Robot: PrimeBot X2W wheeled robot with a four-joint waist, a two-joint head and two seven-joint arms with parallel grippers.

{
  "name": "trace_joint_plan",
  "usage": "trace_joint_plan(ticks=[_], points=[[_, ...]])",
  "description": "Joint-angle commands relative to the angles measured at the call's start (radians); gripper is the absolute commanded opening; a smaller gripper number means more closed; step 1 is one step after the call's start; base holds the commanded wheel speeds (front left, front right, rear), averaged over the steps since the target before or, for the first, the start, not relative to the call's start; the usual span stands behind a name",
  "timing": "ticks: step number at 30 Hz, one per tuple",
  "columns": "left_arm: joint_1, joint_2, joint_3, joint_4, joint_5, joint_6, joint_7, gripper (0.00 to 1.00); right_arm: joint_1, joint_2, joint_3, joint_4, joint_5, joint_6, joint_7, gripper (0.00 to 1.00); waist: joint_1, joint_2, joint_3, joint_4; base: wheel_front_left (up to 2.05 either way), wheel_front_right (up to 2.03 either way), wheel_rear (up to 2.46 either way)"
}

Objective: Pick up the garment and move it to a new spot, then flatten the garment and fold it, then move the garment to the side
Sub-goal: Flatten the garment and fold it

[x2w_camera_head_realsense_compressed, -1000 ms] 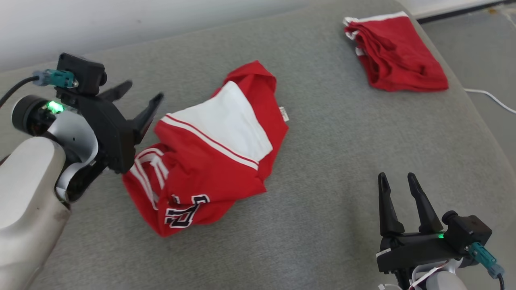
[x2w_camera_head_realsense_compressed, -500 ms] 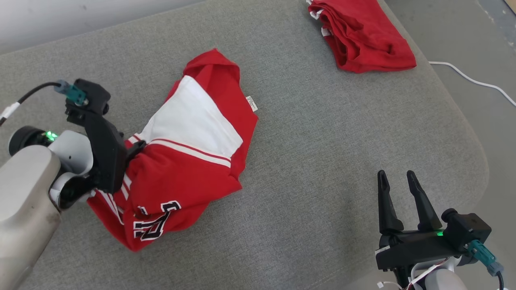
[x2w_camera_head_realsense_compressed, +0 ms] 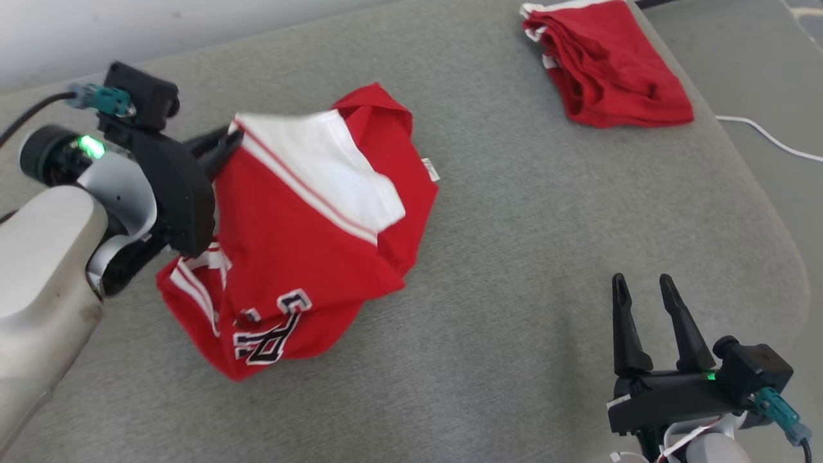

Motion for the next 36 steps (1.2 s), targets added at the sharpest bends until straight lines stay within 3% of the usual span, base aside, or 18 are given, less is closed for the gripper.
trace_joint_plan(ticks=[1,7,11,19,24,32,36], points=[[-0.016,0.003,0.007,-0.010,0.010,0.002,-0.049,0.00,0.012,-0.007,-0.005,-0.002,-0.007,-0.003,-0.001,1.00,0.0001,-0.0002,-0.040,0.050,0.00,0.00,0.00],[-0.027,0.020,0.019,-0.083,0.057,0.006,-0.233,0.00,0.037,-0.028,-0.025,-0.008,-0.019,-0.003,-0.001,1.00,0.0001,-0.0002,-0.091,0.165,0.00,0.00,0.00],[0.043,0.037,0.028,-0.184,0.071,0.041,-0.321,0.00,0.058,-0.036,-0.030,-0.010,-0.023,-0.003,-0.001,1.00,0.0001,-0.0002,-0.122,0.239,0.00,0.00,0.00],[0.330,0.090,0.017,-0.489,0.056,0.208,-0.425,0.00,0.103,-0.040,-0.040,-0.012,-0.030,-0.003,-0.001,1.00,0.0001,-0.0002,-0.159,0.364,0.00,0.00,0.00],[0.553,0.050,-0.042,-0.578,0.055,0.281,-0.459,0.00,0.116,-0.051,-0.048,-0.013,-0.032,-0.003,-0.001,1.00,0.0001,-0.0002,-0.162,0.423,0.00,0.00,0.00],[0.729,-0.017,-0.099,-0.465,0.094,0.262,-0.473,0.00,0.107,-0.066,-0.044,-0.011,-0.031,-0.003,-0.001,1.00,0.0001,-0.0002,-0.153,0.463,0.00,0.00,0.00],[0.770,-0.032,-0.037,-0.393,0.129,0.234,-0.474,0.00,0.104,-0.071,-0.043,-0.007,-0.024,-0.003,-0.001,1.00,0.0001,-0.0002,-0.149,0.469,0.00,0.00,0.00]])
